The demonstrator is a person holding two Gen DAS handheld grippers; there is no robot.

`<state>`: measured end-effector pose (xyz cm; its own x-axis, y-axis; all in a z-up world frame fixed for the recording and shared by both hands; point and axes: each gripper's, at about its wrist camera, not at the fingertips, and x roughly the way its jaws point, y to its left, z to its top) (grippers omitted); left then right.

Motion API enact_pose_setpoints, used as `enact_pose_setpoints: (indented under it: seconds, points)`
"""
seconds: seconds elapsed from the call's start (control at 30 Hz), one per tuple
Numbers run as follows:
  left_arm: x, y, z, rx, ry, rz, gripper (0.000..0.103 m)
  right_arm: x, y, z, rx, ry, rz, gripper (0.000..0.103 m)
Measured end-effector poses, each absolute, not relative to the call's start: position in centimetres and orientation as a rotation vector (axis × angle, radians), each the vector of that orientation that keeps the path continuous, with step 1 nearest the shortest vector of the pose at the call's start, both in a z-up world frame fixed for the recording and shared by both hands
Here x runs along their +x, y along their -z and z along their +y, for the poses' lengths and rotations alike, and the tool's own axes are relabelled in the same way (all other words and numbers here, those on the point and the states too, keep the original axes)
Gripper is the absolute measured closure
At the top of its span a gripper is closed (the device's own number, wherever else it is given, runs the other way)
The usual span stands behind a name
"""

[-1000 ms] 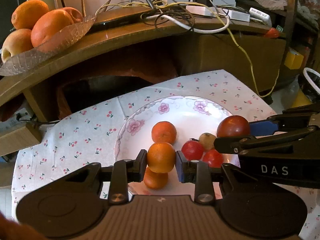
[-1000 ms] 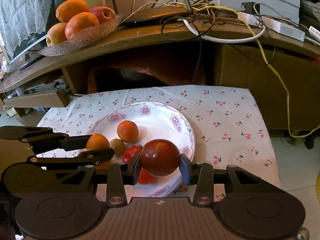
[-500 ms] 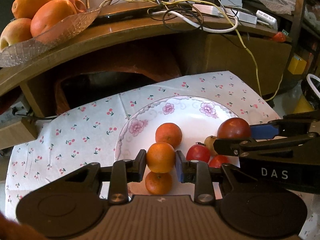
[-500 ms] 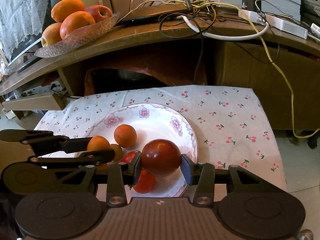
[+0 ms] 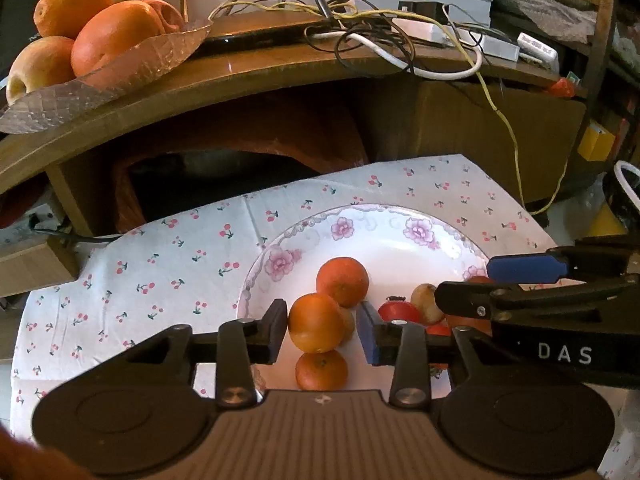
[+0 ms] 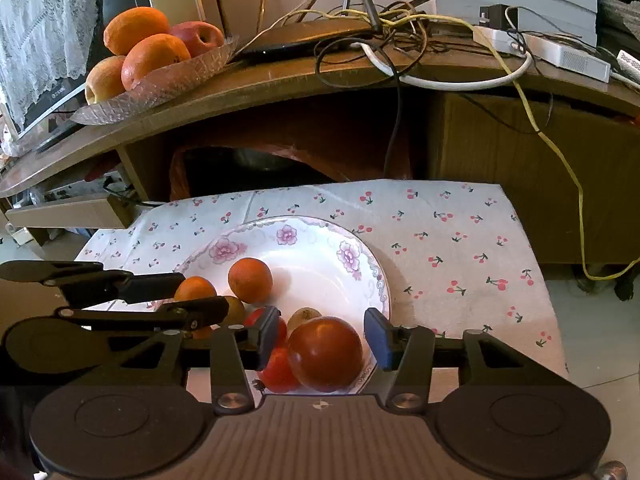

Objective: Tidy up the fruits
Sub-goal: 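Lower and open left tool releasing the orange while right tool releases the large tomato, then lift both tools up and back away from the bowl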

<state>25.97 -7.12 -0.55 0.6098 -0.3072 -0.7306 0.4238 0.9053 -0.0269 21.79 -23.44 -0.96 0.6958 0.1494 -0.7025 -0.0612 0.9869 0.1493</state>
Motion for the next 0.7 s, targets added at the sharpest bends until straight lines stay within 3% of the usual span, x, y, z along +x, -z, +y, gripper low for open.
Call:
enact_pose_setpoints:
  seconds: [0.33,0.5,0.7]
  points:
    - [26.0,-0.6,-5.9,0.15,0.379,0.776,0.055,21.3,0.3,-24.1,0.133,-0.081,0.775,0.052]
    - [24.8,-1.3,-4.7,0.149,0.336,0.761,0.049,20.3,-0.2,-24.0,0.127,-0.073,0.776,0.051]
    - [22.1,-2.5,-3.9,0.139,0.297,0.724,0.03,17.6,-1.3,-23.3,0.123,-0.076,0.772,0.047]
